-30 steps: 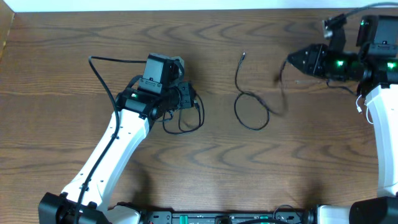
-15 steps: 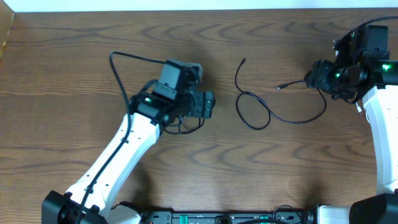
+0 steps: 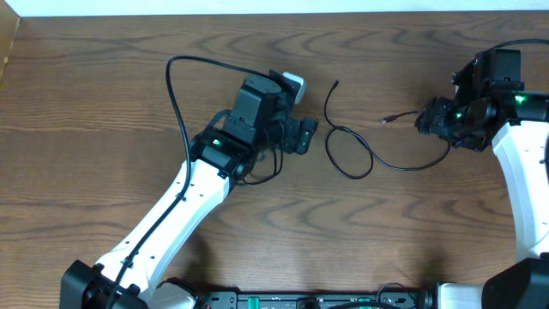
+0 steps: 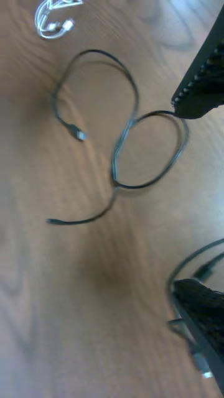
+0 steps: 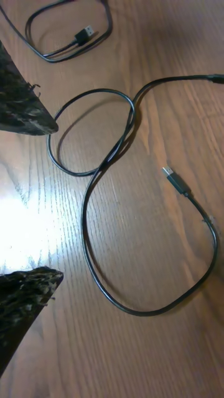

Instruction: Untangle cables

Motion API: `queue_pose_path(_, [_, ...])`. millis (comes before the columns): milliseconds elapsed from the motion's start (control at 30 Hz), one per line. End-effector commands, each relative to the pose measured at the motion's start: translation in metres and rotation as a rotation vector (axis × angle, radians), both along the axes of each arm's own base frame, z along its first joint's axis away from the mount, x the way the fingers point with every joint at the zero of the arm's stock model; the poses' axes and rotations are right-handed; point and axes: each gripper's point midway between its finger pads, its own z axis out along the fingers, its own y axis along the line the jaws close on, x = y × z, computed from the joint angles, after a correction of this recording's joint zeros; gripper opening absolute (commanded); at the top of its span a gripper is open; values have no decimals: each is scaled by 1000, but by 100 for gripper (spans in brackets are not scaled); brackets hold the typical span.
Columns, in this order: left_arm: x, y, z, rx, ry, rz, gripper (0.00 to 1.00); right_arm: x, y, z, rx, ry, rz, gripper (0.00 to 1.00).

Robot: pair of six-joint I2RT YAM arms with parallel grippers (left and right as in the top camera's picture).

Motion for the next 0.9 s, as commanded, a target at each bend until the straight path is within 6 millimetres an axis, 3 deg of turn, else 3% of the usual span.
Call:
queue_pose_path(0, [3,-3,4,-12,-14,-7,88,-1,-1,0,-15,-3,12,64])
queue_pose_path(67, [4,-4,-2,-17,14,7,88,-1,-1,0,-15,-3,12,64])
queue_pose_path(300, [2,-20,-54,12,179,18,88,-1,0,0,-15,-3,12,64])
queue_pose_path(533, [9,-27,-48,92,349,30,88,0,0,0,-15,-6,12,64])
queue_pose_path(633, [12,-31,-56,112,382,27,88,0,0,0,-15,-6,12,64])
queue_pose_path(867, [10,-52,-116,174,460,-13,88,0,0,0,-15,-6,12,64])
